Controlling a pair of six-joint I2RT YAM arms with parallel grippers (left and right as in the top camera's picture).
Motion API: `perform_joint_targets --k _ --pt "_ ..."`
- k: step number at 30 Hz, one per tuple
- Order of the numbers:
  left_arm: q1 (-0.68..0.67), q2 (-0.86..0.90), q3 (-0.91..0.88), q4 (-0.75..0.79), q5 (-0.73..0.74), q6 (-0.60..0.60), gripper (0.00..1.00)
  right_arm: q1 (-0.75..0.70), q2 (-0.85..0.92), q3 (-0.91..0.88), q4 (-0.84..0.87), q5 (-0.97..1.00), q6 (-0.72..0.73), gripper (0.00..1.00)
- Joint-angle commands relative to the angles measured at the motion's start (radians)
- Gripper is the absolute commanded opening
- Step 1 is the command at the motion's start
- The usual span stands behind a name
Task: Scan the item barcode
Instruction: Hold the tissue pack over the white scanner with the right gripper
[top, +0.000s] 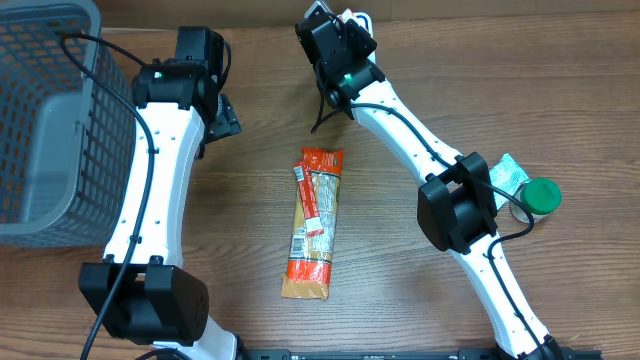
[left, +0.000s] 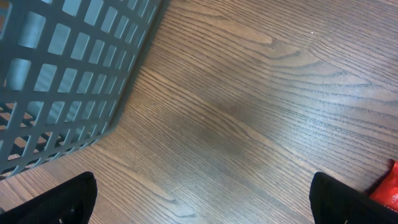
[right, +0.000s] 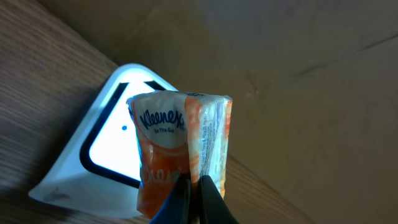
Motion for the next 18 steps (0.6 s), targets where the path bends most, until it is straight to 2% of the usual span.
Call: perform_joint_targets --k 1,18 --pt "-0.007 -0.007 0.013 0.001 0.001 -0.003 1.00 -0.009 0.016 0.006 0.034 -0.019 0.019 0.04" --pt "-0.007 -0.007 0.013 0.001 0.001 -0.003 1.00 -0.038 0.016 -0.040 0.089 0.001 0.012 0.04"
